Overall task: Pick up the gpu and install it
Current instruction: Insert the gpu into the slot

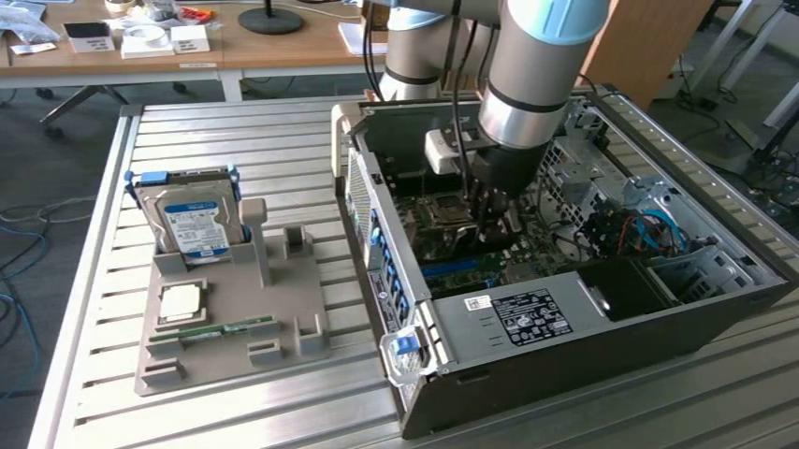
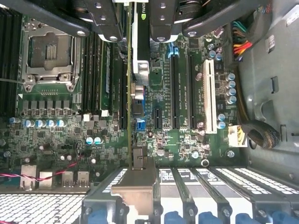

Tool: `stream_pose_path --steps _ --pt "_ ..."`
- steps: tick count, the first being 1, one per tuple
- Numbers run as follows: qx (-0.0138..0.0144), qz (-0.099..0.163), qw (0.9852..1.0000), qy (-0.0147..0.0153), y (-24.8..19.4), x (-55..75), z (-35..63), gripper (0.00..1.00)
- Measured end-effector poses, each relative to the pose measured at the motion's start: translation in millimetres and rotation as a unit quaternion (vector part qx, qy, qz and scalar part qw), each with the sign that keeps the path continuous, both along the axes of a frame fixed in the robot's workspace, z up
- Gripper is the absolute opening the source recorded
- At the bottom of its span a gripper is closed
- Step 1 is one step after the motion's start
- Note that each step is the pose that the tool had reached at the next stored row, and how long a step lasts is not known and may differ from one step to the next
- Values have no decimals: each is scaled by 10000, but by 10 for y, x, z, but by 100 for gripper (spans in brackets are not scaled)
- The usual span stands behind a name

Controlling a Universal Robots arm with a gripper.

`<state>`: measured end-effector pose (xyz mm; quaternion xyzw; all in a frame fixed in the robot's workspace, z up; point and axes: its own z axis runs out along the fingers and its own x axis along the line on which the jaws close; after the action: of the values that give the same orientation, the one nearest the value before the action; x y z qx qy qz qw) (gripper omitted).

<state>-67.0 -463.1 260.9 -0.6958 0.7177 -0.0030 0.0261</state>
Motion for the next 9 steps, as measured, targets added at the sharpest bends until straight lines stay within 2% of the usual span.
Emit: stream_pose_path --steps 9 --pt "0 0 10000 0 -23 -19 -31 27"
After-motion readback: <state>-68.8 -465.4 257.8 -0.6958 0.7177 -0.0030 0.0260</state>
